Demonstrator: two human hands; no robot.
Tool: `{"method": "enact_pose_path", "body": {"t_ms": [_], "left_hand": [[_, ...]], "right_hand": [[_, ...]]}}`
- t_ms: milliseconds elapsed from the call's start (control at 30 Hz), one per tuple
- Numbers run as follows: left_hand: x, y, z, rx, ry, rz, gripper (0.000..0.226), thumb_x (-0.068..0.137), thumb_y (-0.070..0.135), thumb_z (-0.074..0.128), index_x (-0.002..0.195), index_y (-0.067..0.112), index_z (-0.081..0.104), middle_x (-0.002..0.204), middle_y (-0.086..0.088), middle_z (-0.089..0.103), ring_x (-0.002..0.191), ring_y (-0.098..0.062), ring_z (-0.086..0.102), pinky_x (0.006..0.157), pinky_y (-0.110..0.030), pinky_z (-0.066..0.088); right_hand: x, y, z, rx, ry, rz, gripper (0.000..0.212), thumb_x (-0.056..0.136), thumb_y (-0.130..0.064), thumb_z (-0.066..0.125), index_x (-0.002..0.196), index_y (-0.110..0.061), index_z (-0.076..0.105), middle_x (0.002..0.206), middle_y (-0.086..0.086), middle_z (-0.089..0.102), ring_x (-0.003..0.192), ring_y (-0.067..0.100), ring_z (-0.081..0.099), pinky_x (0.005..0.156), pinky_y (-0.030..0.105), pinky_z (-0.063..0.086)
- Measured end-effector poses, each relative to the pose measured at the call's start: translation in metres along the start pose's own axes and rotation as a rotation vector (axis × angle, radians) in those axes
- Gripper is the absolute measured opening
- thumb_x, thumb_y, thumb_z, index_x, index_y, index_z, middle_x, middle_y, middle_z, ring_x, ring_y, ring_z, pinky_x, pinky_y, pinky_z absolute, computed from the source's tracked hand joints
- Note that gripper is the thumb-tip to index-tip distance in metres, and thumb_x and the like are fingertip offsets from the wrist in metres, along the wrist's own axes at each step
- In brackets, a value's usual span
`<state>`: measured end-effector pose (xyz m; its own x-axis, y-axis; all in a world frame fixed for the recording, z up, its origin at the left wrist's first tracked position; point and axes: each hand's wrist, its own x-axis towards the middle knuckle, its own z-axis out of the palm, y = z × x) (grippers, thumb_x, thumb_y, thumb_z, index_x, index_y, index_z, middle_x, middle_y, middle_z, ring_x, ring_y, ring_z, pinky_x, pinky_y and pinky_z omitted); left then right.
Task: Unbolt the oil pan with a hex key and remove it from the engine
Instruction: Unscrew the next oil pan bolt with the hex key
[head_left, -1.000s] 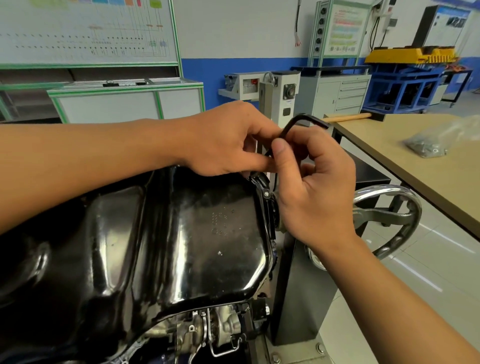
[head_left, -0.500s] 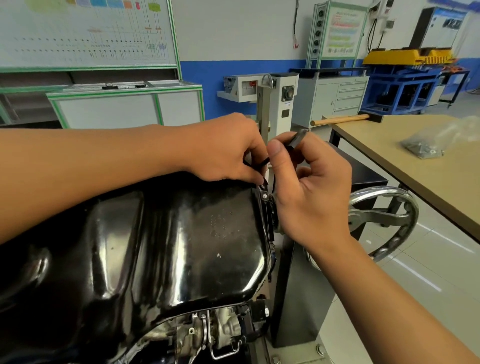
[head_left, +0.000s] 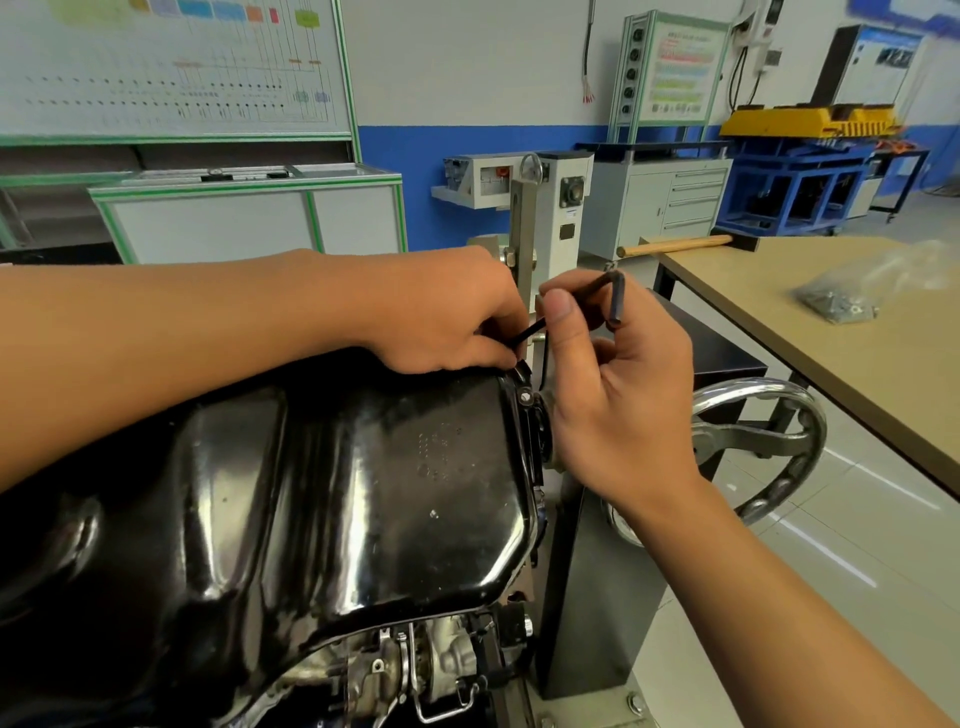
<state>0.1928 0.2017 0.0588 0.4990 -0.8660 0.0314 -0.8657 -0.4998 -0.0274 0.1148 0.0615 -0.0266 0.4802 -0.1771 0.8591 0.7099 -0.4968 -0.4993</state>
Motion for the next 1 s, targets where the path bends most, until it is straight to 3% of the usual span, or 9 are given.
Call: {"method": "enact_pose_path", "body": {"t_ms": [100, 200, 300, 533, 667, 800, 867, 933, 1000], "left_hand": [[-0.0055, -0.0026, -0.0027, -0.089, -0.031, -0.003, 0.007, 0.096, 0.020, 0.061, 0.091, 0.023, 0.065, 0.084, 0.002, 0.065, 0.077, -0.014, 0.059, 0.073, -0.030, 0.047], [-0.0067, -0.0037, -0.0032, -0.102, -0.073, -0.028, 0.016, 0.098, 0.017, 0.056, 0.107, 0.022, 0.068, 0.094, 0.003, 0.065, 0.086, -0.015, 0.059, 0.082, -0.037, 0.048], [-0.0051, -0.0030, -0.0030, -0.101, -0.102, -0.018, 0.012, 0.100, 0.022, 0.055, 0.102, 0.020, 0.066, 0.098, -0.004, 0.066, 0.092, -0.023, 0.062, 0.087, -0.047, 0.048], [-0.0060, -0.0024, -0.0017, -0.102, -0.077, -0.032, 0.013, 0.097, 0.023, 0.057, 0.106, 0.020, 0.067, 0.099, -0.004, 0.067, 0.093, -0.023, 0.063, 0.088, -0.047, 0.049], [-0.0076, 0.0001, -0.0035, -0.140, -0.067, -0.008, 0.014, 0.098, 0.020, 0.057, 0.097, 0.033, 0.062, 0.096, -0.005, 0.067, 0.089, -0.024, 0.063, 0.085, -0.045, 0.050], [-0.0072, 0.0010, -0.0032, -0.116, -0.049, 0.008, 0.013, 0.098, 0.019, 0.057, 0.095, 0.030, 0.062, 0.092, -0.004, 0.065, 0.085, -0.020, 0.061, 0.083, -0.040, 0.049], [-0.0078, 0.0029, -0.0042, -0.098, -0.062, 0.001, 0.023, 0.098, 0.019, 0.056, 0.083, 0.036, 0.055, 0.084, -0.002, 0.062, 0.078, -0.017, 0.059, 0.077, -0.037, 0.047], [-0.0068, 0.0026, -0.0034, -0.104, -0.083, -0.004, 0.013, 0.098, 0.018, 0.056, 0.089, 0.027, 0.058, 0.087, -0.007, 0.065, 0.081, -0.023, 0.061, 0.079, -0.042, 0.049], [-0.0061, 0.0029, -0.0031, -0.104, -0.091, -0.024, 0.007, 0.096, 0.016, 0.054, 0.092, 0.015, 0.059, 0.089, -0.011, 0.065, 0.084, -0.028, 0.061, 0.081, -0.048, 0.049]], "right_hand": [[0.0010, 0.0001, -0.0036, -0.056, -0.048, -0.078, 0.012, 0.101, -0.008, 0.055, 0.100, -0.006, 0.067, 0.088, -0.002, 0.061, 0.081, 0.009, 0.057, 0.072, 0.018, 0.043], [0.0023, -0.0010, -0.0077, -0.083, -0.088, -0.125, 0.012, 0.099, -0.008, 0.058, 0.100, -0.005, 0.069, 0.086, -0.001, 0.061, 0.080, 0.010, 0.056, 0.075, 0.015, 0.042], [0.0021, -0.0020, -0.0084, -0.055, -0.061, -0.125, 0.007, 0.094, -0.008, 0.068, 0.093, -0.004, 0.074, 0.076, 0.003, 0.063, 0.070, 0.010, 0.054, 0.070, 0.013, 0.038], [-0.0014, -0.0059, -0.0018, 0.183, 0.098, 0.073, 0.011, 0.082, -0.009, 0.081, 0.087, -0.007, 0.071, 0.075, 0.005, 0.071, 0.065, 0.021, 0.063, 0.063, 0.022, 0.054], [0.0020, -0.0044, -0.0040, 0.161, -0.027, 0.015, 0.007, 0.088, -0.007, 0.074, 0.095, -0.005, 0.074, 0.081, 0.009, 0.070, 0.074, 0.021, 0.065, 0.068, 0.029, 0.054], [0.0038, -0.0045, -0.0043, 0.126, -0.194, -0.009, 0.024, 0.100, -0.006, 0.058, 0.121, -0.006, 0.069, 0.089, 0.010, 0.064, 0.087, 0.017, 0.061, 0.079, 0.021, 0.047], [0.0026, -0.0058, -0.0031, 0.184, -0.230, 0.027, 0.022, 0.102, -0.007, 0.052, 0.119, -0.011, 0.066, 0.097, 0.000, 0.067, 0.093, 0.009, 0.064, 0.083, 0.020, 0.048], [0.0009, -0.0057, -0.0020, 0.214, -0.233, 0.042, 0.018, 0.101, -0.007, 0.054, 0.112, -0.015, 0.065, 0.093, -0.011, 0.066, 0.087, 0.004, 0.063, 0.079, 0.018, 0.048], [-0.0006, -0.0042, -0.0010, 0.209, -0.223, 0.048, 0.011, 0.097, -0.007, 0.062, 0.105, -0.011, 0.069, 0.085, -0.009, 0.065, 0.077, 0.004, 0.060, 0.072, 0.021, 0.048]]}}
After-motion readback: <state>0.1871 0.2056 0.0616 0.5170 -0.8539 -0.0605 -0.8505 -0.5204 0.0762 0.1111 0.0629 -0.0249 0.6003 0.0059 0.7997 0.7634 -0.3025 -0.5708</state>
